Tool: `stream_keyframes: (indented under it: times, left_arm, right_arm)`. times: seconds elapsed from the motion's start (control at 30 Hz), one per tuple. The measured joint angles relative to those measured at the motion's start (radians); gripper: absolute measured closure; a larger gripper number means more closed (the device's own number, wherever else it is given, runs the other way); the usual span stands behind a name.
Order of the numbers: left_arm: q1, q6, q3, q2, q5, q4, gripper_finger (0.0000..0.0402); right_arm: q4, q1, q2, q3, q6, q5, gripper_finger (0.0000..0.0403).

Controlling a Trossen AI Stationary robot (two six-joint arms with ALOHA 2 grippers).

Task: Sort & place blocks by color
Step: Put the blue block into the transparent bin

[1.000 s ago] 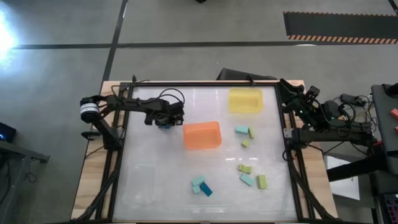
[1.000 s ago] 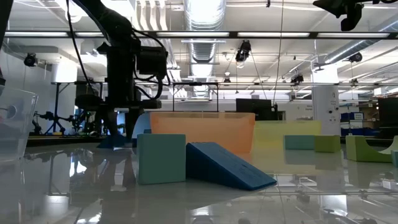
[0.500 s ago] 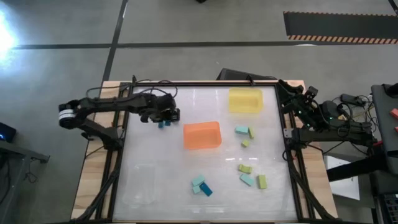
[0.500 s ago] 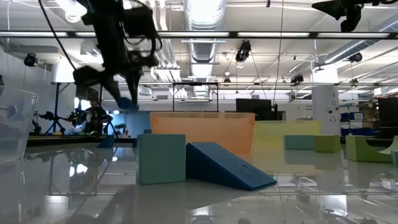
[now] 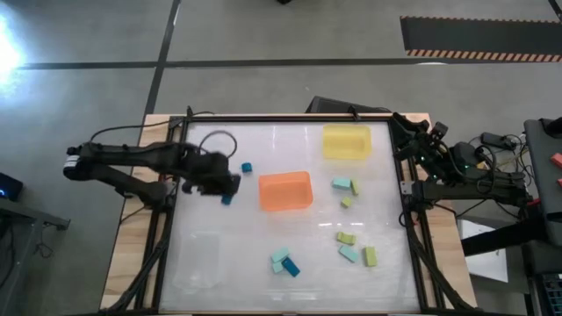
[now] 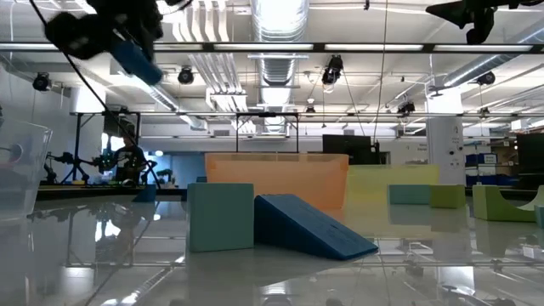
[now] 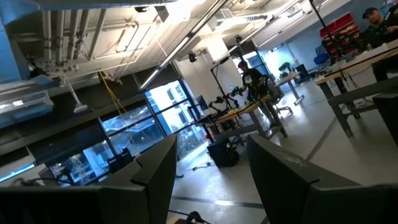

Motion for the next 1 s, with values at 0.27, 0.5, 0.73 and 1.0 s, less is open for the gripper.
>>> stream_keyframes:
  times: [0.27, 0.5, 0.73, 1.0]
  left_arm:
    - [-0.318, -0.194, 0.026, 0.000, 0.273, 0.000, 0.0285]
    - [-0.532, -0.458, 0.018, 0.038, 0.221, -0.001, 0.0285]
    - [-0.597, -0.453, 0.017, 0.175, 0.157, 0.000, 0.0285]
    - [-0.605, -0.361, 0.016, 0.287, 0.147, -0.025, 0.0285]
  right_arm:
    - [-0.001, 0.000, 0.000, 0.000, -0.003, 0.000, 0.0218]
    - [-0.010, 0.000, 0.000, 0.000, -0.006, 0.001, 0.0218]
    - [-0.011, 0.000, 0.000, 0.000, -0.030, 0.001, 0.0218]
    - [-0.011, 0.000, 0.000, 0.000, -0.027, 0.001, 0.0218]
